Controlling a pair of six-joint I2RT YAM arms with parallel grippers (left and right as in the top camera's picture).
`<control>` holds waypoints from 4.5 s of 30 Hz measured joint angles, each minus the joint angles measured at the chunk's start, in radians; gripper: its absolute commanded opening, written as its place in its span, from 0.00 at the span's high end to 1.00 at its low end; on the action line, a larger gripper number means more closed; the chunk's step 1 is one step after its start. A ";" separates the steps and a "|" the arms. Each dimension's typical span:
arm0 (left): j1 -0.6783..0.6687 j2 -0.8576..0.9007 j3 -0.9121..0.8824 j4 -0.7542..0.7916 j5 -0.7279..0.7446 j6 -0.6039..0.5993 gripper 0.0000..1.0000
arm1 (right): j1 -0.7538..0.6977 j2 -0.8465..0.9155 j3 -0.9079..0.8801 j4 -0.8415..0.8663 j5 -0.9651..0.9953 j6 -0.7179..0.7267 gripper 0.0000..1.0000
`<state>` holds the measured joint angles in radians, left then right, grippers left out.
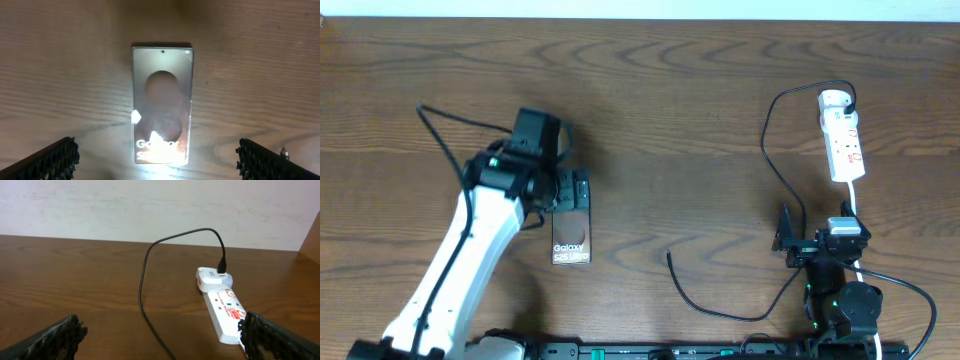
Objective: Plug charger to phone and switch on socket
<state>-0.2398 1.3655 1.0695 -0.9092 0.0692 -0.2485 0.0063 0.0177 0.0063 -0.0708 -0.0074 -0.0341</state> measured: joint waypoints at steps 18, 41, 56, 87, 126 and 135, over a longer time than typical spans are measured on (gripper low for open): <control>0.000 0.126 -0.165 0.181 0.068 -0.066 0.00 | 0.000 0.000 0.000 0.000 0.000 0.000 0.01; 0.000 0.326 -0.165 0.243 0.061 -0.066 0.00 | 0.000 0.000 0.000 0.000 0.000 0.000 0.01; -0.002 0.326 -0.165 0.261 0.021 -0.035 0.00 | 0.000 0.000 0.000 0.000 0.000 0.000 0.01; -0.086 0.326 -0.165 0.267 -0.046 -0.032 0.00 | 0.000 0.000 0.000 0.000 0.000 0.000 0.01; -0.085 0.326 -0.165 0.279 -0.046 -0.032 0.00 | 0.000 0.000 0.000 0.000 0.000 0.000 0.01; -0.085 0.327 -0.165 0.279 -0.046 -0.032 0.00 | 0.000 0.000 0.000 0.000 0.000 0.000 0.01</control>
<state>-0.3244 1.6928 0.9047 -0.6304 0.0231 -0.2802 0.0063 0.0177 0.0063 -0.0708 -0.0074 -0.0341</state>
